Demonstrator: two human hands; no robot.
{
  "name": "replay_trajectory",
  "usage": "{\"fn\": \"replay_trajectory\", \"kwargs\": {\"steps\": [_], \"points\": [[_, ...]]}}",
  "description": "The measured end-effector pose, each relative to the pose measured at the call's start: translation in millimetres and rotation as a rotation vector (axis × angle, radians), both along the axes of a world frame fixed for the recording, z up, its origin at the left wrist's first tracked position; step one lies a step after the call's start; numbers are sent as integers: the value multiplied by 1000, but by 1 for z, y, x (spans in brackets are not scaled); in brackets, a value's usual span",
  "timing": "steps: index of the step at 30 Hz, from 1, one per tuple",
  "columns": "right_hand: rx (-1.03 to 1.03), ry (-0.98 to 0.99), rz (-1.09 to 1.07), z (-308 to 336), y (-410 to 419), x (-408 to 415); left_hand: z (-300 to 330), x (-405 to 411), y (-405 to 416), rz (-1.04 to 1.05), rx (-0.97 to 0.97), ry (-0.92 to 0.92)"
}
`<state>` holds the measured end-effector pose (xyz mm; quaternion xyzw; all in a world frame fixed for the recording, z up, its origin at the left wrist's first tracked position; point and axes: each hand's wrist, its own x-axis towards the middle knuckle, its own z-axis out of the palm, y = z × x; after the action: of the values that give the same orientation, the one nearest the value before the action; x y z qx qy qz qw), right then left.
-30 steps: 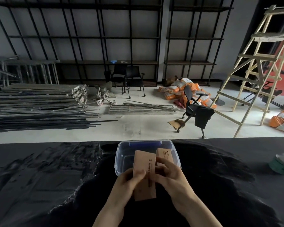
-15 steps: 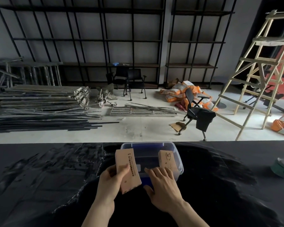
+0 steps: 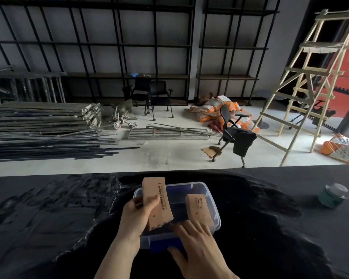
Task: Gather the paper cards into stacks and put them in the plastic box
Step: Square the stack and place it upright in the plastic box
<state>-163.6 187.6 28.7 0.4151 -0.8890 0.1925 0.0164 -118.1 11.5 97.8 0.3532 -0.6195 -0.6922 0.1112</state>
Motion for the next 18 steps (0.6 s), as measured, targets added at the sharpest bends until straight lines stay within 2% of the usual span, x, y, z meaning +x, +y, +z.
{"fn": "replay_trajectory", "kwargs": {"steps": [3,5,8,11,15,18], "points": [[-301,91,-217,10,27,-20,-10,-15,3,-43,19,-55],[-334,134,-399,8,51,-45,-19,-29,6,-70,6,-127],[-99,0,-632,-11,78,-80,-34,-48,11,-94,-28,-221],[176,-163,-672,-39,95,-97,-47,-61,13,-106,-68,-296],[297,-234,-643,-61,97,-100,-49,-71,20,-156,-130,-392],[335,-198,-633,-71,94,-99,-48,-77,24,-186,-167,-457]]}}
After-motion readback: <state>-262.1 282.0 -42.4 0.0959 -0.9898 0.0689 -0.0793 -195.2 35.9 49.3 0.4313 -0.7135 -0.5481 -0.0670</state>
